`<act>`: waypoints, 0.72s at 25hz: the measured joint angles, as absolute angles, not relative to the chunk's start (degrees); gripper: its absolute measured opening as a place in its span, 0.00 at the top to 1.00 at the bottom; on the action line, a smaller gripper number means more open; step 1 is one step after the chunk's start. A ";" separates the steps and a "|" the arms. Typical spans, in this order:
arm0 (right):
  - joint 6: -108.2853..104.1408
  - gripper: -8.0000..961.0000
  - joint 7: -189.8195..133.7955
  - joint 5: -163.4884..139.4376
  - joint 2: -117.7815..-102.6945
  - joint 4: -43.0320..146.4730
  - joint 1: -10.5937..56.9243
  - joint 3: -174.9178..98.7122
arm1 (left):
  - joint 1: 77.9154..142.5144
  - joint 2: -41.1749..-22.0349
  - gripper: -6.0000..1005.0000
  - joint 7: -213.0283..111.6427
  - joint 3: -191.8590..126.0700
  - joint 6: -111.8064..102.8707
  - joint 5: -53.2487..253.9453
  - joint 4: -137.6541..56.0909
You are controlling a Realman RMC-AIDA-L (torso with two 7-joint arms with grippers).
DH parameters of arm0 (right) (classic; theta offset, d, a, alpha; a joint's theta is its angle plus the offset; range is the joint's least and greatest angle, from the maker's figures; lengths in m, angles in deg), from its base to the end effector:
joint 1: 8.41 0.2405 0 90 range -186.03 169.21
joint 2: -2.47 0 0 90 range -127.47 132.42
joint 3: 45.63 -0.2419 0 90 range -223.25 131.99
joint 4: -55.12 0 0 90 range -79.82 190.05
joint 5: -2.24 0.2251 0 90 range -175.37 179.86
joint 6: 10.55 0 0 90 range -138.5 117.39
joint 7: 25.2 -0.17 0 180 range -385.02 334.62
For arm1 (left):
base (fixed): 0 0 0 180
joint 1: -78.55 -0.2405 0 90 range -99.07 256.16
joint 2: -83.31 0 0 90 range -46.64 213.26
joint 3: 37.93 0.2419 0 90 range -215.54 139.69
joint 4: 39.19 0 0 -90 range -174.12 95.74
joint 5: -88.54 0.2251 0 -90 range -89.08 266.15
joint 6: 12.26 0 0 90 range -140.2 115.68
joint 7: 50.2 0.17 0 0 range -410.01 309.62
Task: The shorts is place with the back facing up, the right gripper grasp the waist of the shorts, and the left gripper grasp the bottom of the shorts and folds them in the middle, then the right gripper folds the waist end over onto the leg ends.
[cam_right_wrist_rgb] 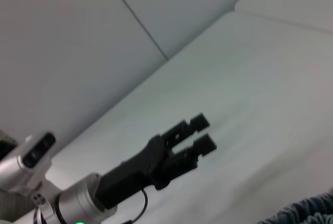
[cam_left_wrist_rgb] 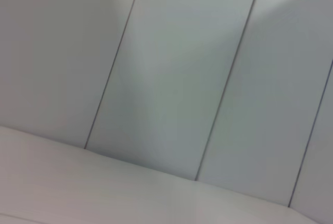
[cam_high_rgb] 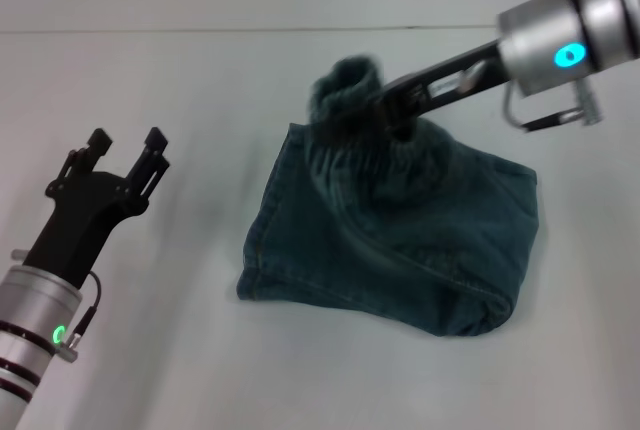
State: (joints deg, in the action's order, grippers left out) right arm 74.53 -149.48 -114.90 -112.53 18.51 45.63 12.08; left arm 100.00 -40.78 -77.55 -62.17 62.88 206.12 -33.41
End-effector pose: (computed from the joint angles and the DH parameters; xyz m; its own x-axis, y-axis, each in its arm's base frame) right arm 0.1142 0.4110 -0.0388 0.7351 -0.6475 -0.2010 -0.6428 -0.7599 0.0968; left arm -0.3049 0.3078 -0.0687 0.4424 0.0618 0.8947 0.8655 -0.2909 -0.4079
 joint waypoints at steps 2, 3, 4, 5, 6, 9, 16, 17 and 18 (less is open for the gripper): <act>73.14 0.94 -149.15 -116.41 -113.61 18.82 46.20 12.17 | 99.91 -40.75 0.24 -77.69 -62.43 62.93 206.14 -33.80; 72.78 0.94 -148.94 -116.89 -114.03 18.81 46.38 12.18 | 99.91 -40.73 0.22 -77.72 -62.47 62.94 206.14 -34.00; 72.66 0.89 -148.74 -117.18 -114.27 18.81 46.52 12.19 | 99.90 -40.71 0.22 -77.74 -62.52 62.95 206.13 -34.15; 72.59 0.83 -148.48 -117.33 -114.45 18.81 46.67 12.20 | 99.91 -40.71 0.22 -77.75 -62.59 62.95 206.12 -34.22; 72.60 0.78 -148.22 -117.37 -114.56 18.78 46.78 12.20 | 99.97 -40.70 0.23 -77.77 -62.70 62.90 206.10 -34.28; 72.94 0.64 -147.74 -117.27 -114.66 18.26 46.72 12.22 | 100.18 -40.70 0.23 -77.79 -62.85 62.66 206.07 -34.30; 77.26 0.33 -142.70 -115.03 -114.69 16.69 44.00 9.47 | 100.27 -40.61 0.23 -78.96 -62.51 63.48 206.56 -34.82; 78.49 0.29 -141.38 -113.95 -114.68 15.71 42.57 8.69 | 100.19 -40.41 0.23 -80.71 -61.69 64.61 206.80 -35.97; 79.85 0.27 -139.90 -112.26 -114.67 14.30 40.57 7.87 | 100.20 -40.24 0.23 -83.46 -60.39 66.23 207.02 -37.76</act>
State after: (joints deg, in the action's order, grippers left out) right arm 79.85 -139.90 -112.26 -114.67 14.30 40.57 7.87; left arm 100.20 -40.24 -83.46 -60.39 66.23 207.02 -37.76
